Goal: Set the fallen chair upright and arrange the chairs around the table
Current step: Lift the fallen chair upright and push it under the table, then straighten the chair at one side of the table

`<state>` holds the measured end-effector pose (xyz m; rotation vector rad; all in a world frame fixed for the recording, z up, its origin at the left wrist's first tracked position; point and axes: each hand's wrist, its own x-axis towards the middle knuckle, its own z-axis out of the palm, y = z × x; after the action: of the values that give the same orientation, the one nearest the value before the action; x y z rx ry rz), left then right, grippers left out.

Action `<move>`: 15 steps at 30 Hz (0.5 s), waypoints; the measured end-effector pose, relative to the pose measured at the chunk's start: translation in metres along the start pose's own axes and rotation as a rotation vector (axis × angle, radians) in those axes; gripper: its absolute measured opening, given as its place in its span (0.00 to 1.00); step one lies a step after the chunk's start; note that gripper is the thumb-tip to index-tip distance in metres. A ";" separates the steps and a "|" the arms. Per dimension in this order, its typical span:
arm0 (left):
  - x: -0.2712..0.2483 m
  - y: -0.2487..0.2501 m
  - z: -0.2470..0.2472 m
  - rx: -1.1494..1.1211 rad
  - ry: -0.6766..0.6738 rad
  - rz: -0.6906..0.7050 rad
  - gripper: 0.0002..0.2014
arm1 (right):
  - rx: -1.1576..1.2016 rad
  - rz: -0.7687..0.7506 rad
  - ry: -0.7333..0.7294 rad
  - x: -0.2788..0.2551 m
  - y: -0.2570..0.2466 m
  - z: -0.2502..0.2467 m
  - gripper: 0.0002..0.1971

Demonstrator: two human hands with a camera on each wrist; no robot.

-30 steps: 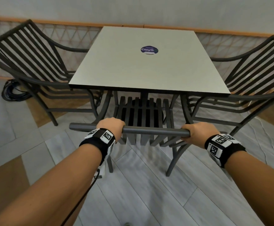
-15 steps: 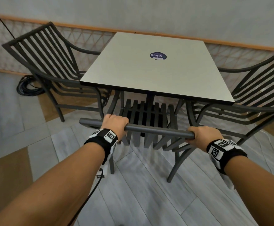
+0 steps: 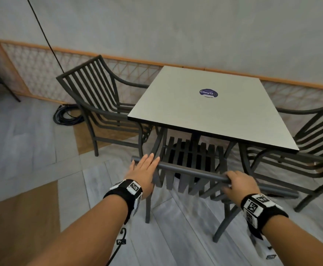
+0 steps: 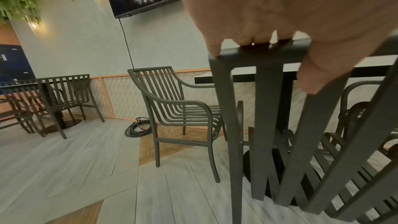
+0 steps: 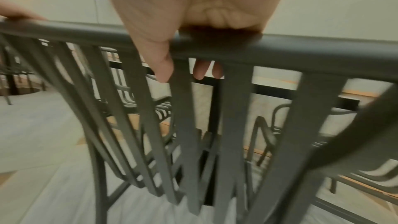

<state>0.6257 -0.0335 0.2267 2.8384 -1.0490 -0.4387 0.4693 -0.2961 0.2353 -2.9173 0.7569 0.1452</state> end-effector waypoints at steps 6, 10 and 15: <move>-0.008 -0.053 -0.026 -0.037 -0.031 0.104 0.37 | 0.234 -0.101 -0.011 0.016 -0.118 0.008 0.22; -0.014 -0.123 -0.052 -0.020 -0.147 0.089 0.30 | 0.320 -0.151 0.009 0.031 -0.213 0.018 0.24; -0.015 -0.225 -0.090 0.045 -0.109 0.049 0.25 | 0.379 -0.252 -0.009 0.051 -0.317 0.027 0.19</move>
<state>0.7813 0.1456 0.2765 2.8493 -1.1599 -0.5787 0.6673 -0.0420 0.2327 -2.6140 0.3593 -0.0098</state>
